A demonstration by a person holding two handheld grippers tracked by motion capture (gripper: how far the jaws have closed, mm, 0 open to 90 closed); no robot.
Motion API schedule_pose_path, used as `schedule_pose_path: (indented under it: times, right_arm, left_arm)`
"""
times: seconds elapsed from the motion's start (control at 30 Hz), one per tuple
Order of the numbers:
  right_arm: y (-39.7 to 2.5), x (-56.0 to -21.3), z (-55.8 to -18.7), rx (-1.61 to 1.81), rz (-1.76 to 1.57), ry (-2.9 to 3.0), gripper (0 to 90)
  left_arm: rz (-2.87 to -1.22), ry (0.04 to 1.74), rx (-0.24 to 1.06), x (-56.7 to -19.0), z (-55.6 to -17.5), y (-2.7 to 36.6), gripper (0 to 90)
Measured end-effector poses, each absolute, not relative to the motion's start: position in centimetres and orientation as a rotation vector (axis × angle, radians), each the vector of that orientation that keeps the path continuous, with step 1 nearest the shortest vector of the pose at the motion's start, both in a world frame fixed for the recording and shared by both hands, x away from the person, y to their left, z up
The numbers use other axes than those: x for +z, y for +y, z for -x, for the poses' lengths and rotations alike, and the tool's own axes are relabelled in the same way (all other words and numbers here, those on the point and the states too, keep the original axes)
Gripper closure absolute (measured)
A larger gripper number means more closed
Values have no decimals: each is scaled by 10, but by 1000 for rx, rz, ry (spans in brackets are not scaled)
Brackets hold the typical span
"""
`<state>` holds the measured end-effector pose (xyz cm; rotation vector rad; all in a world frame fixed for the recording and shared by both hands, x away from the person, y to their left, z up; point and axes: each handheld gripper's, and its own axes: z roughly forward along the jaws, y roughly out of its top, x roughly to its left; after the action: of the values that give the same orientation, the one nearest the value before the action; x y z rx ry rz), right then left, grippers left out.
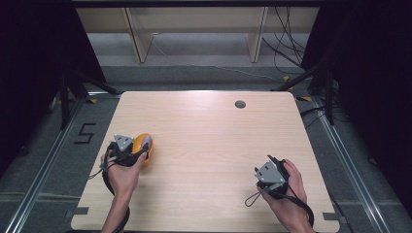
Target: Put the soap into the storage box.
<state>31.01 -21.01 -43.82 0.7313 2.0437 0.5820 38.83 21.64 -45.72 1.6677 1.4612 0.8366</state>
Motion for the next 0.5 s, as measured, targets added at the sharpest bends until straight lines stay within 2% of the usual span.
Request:
schedule_pose_path:
  times: [0.1, 0.27, 0.5]
  right_arm:
    - [-210, -438, -310, 581, -731, 2048, 428]
    - [-210, -439, -310, 586, -740, 2055, 427]
    - [-212, -440, -311, 581, -745, 2071, 424]
  left_arm:
    - [-1720, 1445, 788, -444, -391, 214, 383]
    - [-1943, 1427, 623, -427, -405, 207, 327]
    - [-2130, 1404, 472, -409, -421, 197, 293]
